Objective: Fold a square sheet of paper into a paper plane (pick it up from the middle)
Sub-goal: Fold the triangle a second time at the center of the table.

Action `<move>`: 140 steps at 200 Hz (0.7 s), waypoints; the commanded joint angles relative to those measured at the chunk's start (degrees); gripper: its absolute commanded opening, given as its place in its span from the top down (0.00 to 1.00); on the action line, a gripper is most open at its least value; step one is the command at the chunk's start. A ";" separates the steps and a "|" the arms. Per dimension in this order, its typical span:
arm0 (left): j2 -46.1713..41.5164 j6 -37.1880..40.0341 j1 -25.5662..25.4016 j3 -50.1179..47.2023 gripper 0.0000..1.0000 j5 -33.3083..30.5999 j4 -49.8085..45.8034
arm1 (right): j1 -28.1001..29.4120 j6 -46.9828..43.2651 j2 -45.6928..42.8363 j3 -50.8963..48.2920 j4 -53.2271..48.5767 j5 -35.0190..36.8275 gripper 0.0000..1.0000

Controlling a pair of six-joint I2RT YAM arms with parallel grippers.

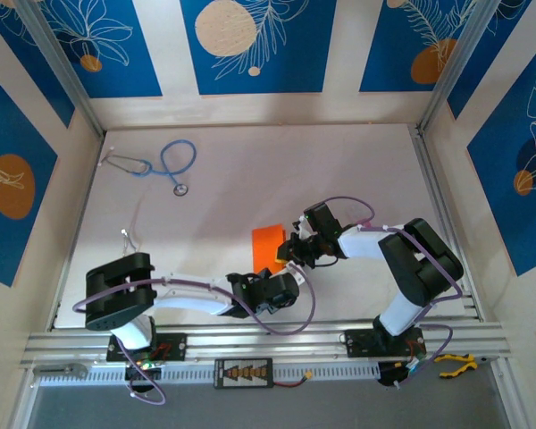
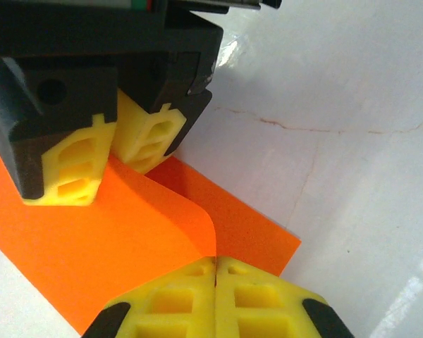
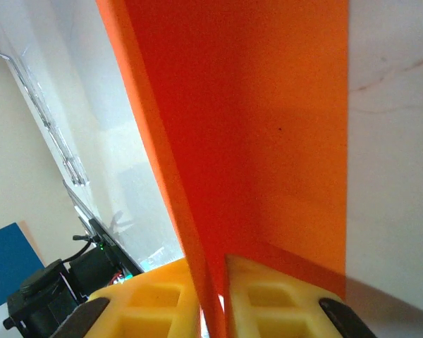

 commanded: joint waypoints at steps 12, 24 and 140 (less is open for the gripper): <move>-2.38 -1.82 0.75 0.13 1.00 2.32 -0.70 | -0.35 -0.89 -1.06 0.31 -1.66 -0.53 0.84; -2.61 -2.09 0.92 -0.02 1.00 2.26 -0.69 | -0.35 -0.91 -1.17 0.30 -1.68 -0.46 0.84; -3.04 -3.51 1.99 0.09 1.00 5.20 -2.41 | -0.69 -1.06 -2.46 -0.53 -2.31 0.38 0.82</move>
